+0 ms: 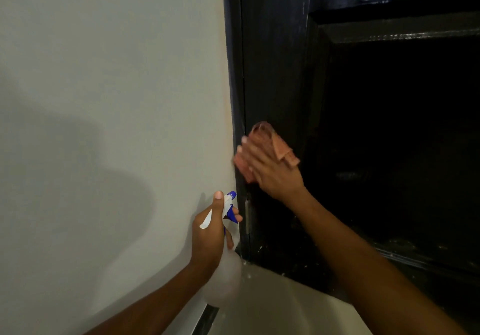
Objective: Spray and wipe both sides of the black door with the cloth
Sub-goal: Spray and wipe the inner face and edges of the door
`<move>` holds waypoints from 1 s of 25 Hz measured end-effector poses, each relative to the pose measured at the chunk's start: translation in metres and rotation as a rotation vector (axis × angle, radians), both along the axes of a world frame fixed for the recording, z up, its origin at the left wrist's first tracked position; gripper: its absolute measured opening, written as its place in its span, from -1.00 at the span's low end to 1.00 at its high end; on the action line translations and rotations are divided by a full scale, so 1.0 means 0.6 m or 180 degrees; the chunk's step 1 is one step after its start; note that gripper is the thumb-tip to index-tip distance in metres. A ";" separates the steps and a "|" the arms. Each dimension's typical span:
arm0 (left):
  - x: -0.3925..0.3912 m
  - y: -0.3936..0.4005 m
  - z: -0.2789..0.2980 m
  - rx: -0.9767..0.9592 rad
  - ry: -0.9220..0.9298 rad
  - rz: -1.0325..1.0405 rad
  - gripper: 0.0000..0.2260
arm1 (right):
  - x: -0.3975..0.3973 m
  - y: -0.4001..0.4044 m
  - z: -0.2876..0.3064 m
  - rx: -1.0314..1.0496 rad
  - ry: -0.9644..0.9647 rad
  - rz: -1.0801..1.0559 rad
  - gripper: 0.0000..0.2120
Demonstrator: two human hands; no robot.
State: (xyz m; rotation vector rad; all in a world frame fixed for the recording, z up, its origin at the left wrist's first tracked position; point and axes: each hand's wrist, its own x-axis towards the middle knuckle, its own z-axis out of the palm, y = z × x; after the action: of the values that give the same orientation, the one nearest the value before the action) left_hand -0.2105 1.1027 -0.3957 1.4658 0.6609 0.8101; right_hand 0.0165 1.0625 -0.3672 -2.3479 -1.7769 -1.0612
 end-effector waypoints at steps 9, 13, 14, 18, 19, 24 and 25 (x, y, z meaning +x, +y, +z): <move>-0.003 0.005 0.003 0.0106 0.0164 0.0133 -0.24 | -0.028 -0.004 -0.103 -0.0699 -0.0022 -0.0151 -0.22; -0.010 0.012 -0.007 0.0003 0.0248 0.0116 -0.18 | -0.026 -0.038 -0.152 -0.1250 0.0380 -0.0222 -0.25; -0.012 0.011 -0.009 0.0013 0.0242 0.0146 -0.23 | -0.026 -0.036 -0.140 -0.1015 0.0392 -0.0168 -0.26; -0.009 0.005 -0.012 -0.0131 0.0259 0.0043 -0.25 | -0.016 -0.027 -0.071 0.0331 0.0617 -0.0095 -0.20; -0.007 0.001 -0.012 -0.0185 0.0273 -0.0001 -0.27 | -0.014 -0.030 -0.071 0.0422 0.0588 -0.0127 -0.19; -0.007 -0.008 -0.040 -0.0058 0.0355 0.0024 -0.30 | 0.002 -0.074 -0.241 -0.0312 0.0518 -0.0033 -0.16; -0.009 -0.007 -0.050 -0.0037 0.0420 0.0029 -0.26 | -0.001 -0.083 -0.279 -0.0486 0.0696 -0.0044 -0.15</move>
State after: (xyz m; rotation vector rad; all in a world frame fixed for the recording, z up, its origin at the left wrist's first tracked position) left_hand -0.2160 1.0987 -0.4256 1.5161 0.7707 0.7196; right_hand 0.0156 1.0125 -0.5344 -2.4526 -1.8207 -0.6598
